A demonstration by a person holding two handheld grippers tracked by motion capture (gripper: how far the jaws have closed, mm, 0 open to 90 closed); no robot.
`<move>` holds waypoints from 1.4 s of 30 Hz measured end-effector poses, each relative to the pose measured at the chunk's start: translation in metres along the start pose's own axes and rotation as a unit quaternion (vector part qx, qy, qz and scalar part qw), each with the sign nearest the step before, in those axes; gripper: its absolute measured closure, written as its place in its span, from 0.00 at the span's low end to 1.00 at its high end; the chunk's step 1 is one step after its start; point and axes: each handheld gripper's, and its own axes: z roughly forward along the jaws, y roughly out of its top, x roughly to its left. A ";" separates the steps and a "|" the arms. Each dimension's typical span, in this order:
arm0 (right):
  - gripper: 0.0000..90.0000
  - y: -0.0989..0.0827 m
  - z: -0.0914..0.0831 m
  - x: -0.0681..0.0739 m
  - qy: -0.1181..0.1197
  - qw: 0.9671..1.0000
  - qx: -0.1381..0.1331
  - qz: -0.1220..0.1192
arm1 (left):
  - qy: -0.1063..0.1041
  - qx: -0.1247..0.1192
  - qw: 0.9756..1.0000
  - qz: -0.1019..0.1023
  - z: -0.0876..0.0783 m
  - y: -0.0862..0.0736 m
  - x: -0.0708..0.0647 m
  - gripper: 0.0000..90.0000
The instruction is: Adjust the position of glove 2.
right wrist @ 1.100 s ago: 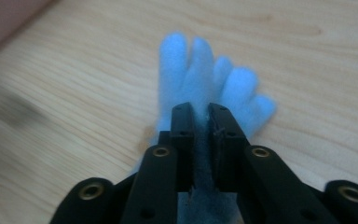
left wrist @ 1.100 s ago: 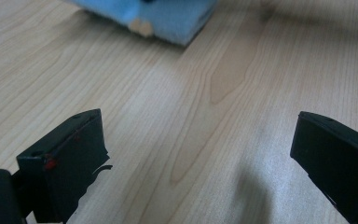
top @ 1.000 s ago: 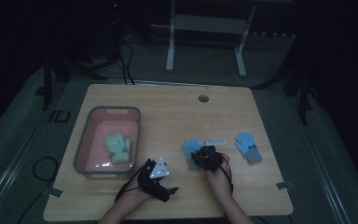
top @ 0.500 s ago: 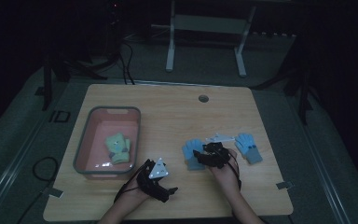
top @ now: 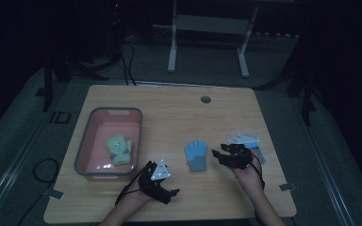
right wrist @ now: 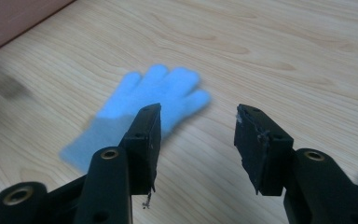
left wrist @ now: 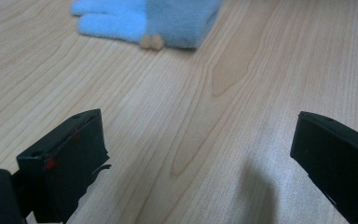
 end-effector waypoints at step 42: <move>0.69 -0.051 -0.002 -0.142 -0.039 0.998 0.039 0.024 | -0.002 0.004 1.000 0.000 0.002 -0.001 0.000 0.04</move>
